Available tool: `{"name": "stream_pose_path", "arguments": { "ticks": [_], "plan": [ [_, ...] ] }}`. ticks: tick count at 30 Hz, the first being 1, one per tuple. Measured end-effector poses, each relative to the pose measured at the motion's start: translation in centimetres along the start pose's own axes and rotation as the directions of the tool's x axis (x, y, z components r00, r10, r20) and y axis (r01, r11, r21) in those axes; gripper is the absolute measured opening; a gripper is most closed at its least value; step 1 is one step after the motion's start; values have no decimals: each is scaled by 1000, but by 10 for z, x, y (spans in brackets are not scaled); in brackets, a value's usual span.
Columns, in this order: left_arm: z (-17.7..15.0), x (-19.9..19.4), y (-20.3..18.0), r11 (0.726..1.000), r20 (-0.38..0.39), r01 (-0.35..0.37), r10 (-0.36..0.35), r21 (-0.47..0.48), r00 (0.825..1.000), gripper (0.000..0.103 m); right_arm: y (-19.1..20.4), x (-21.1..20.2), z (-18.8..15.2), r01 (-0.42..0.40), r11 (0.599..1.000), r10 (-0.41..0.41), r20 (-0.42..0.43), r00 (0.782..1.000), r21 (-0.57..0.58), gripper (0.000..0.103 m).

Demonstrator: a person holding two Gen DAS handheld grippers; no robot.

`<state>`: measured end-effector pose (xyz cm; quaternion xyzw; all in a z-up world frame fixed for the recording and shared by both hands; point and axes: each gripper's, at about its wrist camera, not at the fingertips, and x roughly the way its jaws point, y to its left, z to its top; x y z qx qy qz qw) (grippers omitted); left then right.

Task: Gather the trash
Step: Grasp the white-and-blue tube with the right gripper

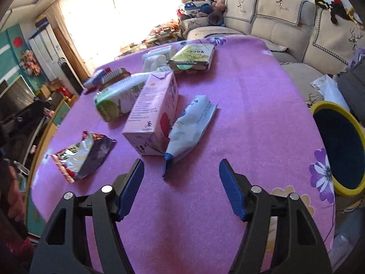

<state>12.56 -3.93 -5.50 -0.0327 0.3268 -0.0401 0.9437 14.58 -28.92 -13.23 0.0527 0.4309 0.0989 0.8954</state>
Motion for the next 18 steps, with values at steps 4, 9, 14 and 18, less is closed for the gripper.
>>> {"name": "stream_pose_path", "arguments": {
  "ticks": [4,9,14,18],
  "plan": [
    [-1,2,-4,1000,-11,9,-9,-1,1000,98,-6,8,1,66,998,-65,-5,998,14,48],
    [-2,2,-9,1000,-15,21,-20,7,1000,98,1,19,8,62,998,-62,-9,998,-10,44],
    [-5,3,-15,999,-21,27,-26,21,999,98,-4,27,14,45,999,-45,-18,999,16,28],
    [-7,7,-19,999,-34,36,-35,29,999,98,-9,22,16,28,999,-27,-10,1000,26,21]
  ]
}}
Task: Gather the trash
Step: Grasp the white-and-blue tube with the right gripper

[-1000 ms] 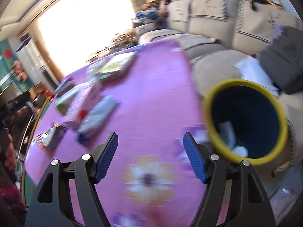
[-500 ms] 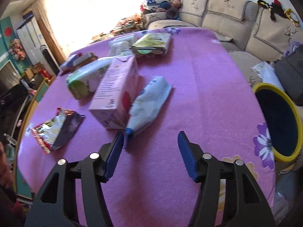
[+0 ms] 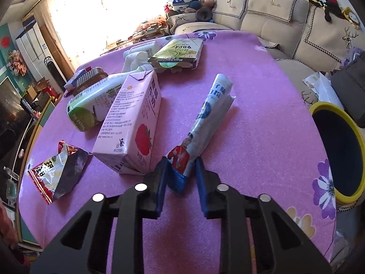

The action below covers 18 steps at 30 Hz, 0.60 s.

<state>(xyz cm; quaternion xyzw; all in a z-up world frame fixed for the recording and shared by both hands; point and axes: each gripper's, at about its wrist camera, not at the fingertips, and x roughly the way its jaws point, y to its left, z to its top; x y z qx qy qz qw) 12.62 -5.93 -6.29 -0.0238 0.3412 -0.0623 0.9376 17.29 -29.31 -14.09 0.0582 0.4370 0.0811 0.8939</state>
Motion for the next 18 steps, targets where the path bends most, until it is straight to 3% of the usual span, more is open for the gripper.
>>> {"name": "stream_pose_path", "arguments": {
  "ticks": [18],
  "plan": [
    [-5,9,-15,999,-20,11,-10,33,1000,98,-20,-53,1,1,1000,-1,98,995,-1,14]
  ]
}}
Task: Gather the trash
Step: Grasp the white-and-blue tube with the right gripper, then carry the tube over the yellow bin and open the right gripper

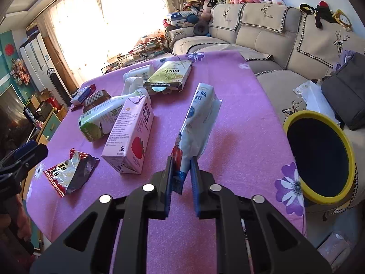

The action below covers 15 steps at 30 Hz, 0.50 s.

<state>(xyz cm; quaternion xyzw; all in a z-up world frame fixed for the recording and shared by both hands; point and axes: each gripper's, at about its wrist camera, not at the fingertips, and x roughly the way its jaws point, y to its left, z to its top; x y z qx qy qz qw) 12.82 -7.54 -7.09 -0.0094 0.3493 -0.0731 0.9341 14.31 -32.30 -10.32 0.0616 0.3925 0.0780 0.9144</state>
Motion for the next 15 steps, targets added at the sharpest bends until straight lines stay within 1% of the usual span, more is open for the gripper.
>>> {"name": "stream_pose_path", "arguments": {
  "ticks": [3,5,8,11,15],
  "plan": [
    [0,0,-5,1000,1,4,-4,12,1000,98,-5,-8,0,11,1000,-11,14,1000,-4,14],
    [0,1,-10,1000,1,7,-7,21,1000,98,-16,-14,0,33,999,-33,26,999,8,14],
    [-1,2,-16,999,-3,15,-15,34,1000,98,-46,-19,3,104,993,-106,38,994,50,14],
    [-2,4,-23,999,-8,24,-24,46,1000,98,-87,-18,5,198,974,-202,27,979,106,14],
    [-1,8,-36,997,-16,26,-25,70,1000,98,-146,-11,4,311,934,-313,-17,950,175,14]
  ]
}}
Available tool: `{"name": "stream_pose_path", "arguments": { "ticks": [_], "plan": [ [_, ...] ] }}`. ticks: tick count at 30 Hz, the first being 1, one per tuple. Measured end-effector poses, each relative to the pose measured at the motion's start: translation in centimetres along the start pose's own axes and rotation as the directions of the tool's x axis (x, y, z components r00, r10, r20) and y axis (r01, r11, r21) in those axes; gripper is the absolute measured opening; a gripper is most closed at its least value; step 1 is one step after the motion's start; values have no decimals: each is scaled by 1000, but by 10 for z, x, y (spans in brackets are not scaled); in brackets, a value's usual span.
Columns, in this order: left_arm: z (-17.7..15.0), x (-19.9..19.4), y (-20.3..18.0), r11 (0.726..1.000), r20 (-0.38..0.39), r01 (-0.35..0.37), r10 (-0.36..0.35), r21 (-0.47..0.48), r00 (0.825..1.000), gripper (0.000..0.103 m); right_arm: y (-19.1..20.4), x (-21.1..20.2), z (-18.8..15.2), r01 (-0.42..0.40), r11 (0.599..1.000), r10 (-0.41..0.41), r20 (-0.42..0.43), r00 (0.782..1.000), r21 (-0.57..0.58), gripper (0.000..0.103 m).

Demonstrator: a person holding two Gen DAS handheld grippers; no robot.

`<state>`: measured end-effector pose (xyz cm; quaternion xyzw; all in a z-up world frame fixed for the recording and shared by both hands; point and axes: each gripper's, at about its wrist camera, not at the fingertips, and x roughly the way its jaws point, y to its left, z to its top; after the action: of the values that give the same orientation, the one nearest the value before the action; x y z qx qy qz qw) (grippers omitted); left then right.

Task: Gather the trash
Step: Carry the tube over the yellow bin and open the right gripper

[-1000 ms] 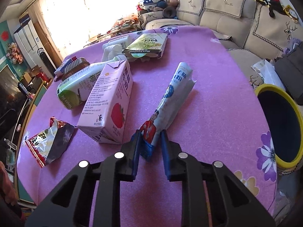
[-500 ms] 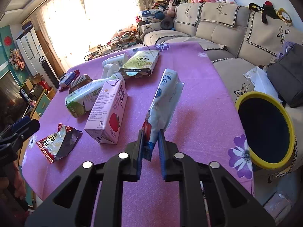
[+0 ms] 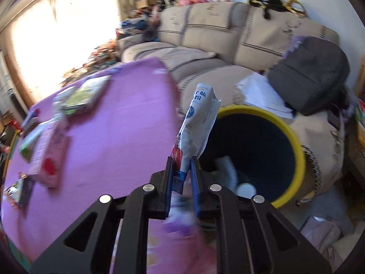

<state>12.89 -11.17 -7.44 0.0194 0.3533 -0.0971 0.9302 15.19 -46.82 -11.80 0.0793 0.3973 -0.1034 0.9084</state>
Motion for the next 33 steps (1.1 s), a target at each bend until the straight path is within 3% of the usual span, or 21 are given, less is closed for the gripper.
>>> {"name": "stream_pose_path", "arguments": {
  "ticks": [7,18,20,22,33],
  "plan": [
    [3,8,-23,999,-19,11,-11,33,1000,98,-58,50,5,96,995,-92,-89,992,39,14],
    [8,23,-49,997,-49,10,-6,76,999,98,-77,96,2,121,991,-111,-154,982,62,15],
    [9,27,-51,997,-54,12,-8,79,998,98,-79,100,2,130,989,-118,-165,979,64,20],
    [9,30,-54,997,-59,11,-7,79,998,98,-83,100,2,126,989,-112,-161,981,79,33],
    [17,57,-66,999,-78,-11,15,51,997,98,-70,65,-7,68,994,-61,-88,994,80,45]
  ]
}}
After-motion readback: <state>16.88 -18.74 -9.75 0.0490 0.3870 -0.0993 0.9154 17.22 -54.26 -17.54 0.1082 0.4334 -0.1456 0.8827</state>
